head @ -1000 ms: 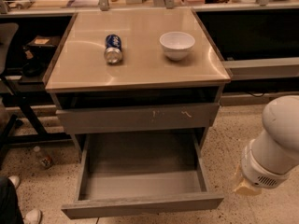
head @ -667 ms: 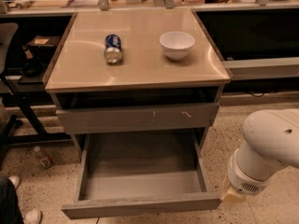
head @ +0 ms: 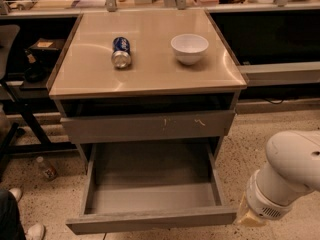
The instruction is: Close middle drawer
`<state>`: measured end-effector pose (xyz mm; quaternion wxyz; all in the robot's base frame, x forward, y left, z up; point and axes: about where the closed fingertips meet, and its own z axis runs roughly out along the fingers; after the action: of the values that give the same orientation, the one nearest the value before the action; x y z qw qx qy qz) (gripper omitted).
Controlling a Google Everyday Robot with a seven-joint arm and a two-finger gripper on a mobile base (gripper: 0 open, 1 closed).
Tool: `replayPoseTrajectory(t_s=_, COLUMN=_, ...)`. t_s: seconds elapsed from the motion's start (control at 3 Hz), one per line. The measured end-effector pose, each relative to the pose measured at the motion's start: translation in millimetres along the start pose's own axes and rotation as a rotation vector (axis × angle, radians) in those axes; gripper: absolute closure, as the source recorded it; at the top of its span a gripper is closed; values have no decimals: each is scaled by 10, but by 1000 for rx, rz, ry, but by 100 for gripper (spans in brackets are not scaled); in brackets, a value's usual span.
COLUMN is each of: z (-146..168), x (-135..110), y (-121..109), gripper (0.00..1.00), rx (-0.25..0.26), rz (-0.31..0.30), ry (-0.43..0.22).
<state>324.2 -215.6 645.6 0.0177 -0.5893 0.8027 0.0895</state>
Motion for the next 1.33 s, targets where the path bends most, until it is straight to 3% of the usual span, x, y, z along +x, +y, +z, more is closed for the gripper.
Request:
replayPoseTrajectory(t_s=0.67, z=1287, x=18, y=204, gripper=100, rx=-104, rz=56, ry=-18)
replayPoseTrajectory(t_s=1.0, z=1726, x=-73, y=94, gripper=100, rx=-117, rz=72, ry=-19)
replayPoseTrajectory(t_s=1.33, z=1780, x=-85, y=96, gripper=100, rx=-122, rz=75, ry=-22)
